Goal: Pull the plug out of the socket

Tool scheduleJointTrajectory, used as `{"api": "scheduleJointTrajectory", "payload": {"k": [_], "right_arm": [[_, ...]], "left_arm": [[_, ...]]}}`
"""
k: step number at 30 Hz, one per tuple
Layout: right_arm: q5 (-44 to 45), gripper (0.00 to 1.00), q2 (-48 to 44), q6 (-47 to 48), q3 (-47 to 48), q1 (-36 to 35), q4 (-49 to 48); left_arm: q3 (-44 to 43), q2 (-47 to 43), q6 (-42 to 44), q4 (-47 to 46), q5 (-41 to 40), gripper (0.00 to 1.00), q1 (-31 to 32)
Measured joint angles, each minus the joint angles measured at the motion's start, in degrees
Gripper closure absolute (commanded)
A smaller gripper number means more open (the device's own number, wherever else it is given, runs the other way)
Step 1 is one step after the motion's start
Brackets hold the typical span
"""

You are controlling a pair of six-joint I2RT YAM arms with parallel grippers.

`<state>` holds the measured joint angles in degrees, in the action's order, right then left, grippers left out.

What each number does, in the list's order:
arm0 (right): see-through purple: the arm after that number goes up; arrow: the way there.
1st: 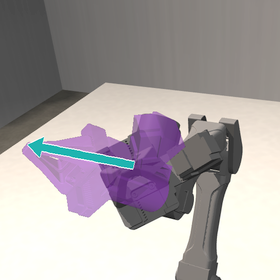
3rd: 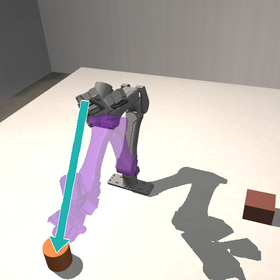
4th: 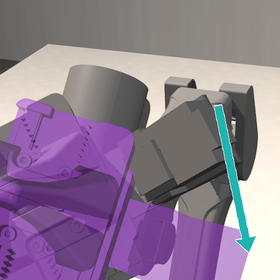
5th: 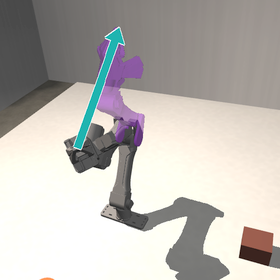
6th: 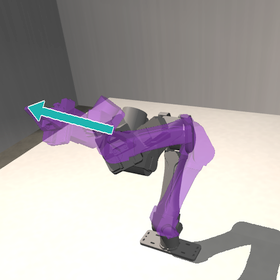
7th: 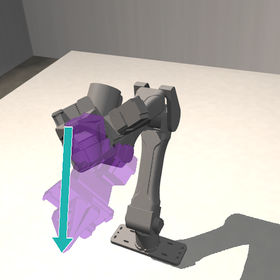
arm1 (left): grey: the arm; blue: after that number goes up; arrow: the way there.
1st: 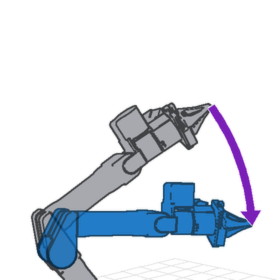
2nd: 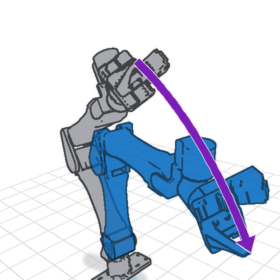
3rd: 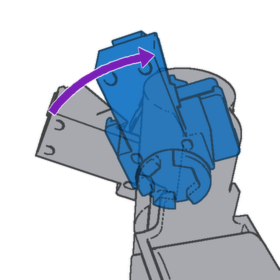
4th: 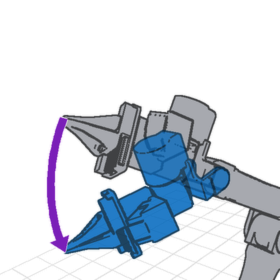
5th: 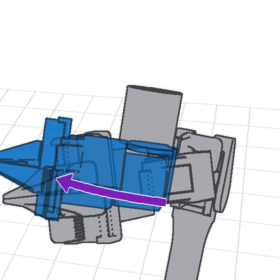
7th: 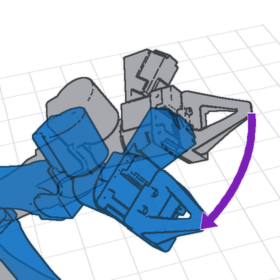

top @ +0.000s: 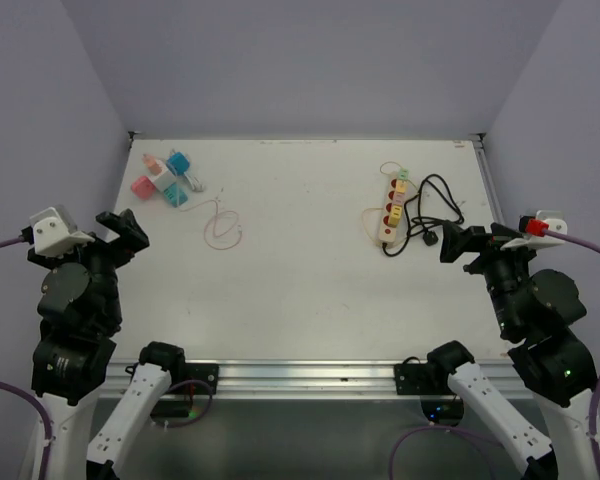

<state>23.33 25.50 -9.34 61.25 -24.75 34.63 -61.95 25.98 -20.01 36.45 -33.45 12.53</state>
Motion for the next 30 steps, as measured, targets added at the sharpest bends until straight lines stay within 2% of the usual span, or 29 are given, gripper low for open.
{"api": "scheduleJointTrajectory", "payload": {"k": [10,16,23,30], "right_arm": [[-0.1,0.01,1.1,-0.1,-0.6,0.0,-0.4],[-0.5,0.01,5.1,-1.4,-0.8,0.0,-0.3],[-0.2,0.01,13.8,-6.8,-0.8,0.0,1.6],[0.5,0.01,28.8,-14.6,-1.2,0.0,2.1]], "left_arm": [[1.7,1.0,-0.4,-0.6,1.9,0.00,0.0],[2.8,3.2,-0.4,-0.8,5.3,0.00,0.0],[5.8,6.9,-0.4,-0.8,11.7,0.00,0.0],[13.9,8.2,-0.2,-1.7,16.2,0.00,0.0]]}}
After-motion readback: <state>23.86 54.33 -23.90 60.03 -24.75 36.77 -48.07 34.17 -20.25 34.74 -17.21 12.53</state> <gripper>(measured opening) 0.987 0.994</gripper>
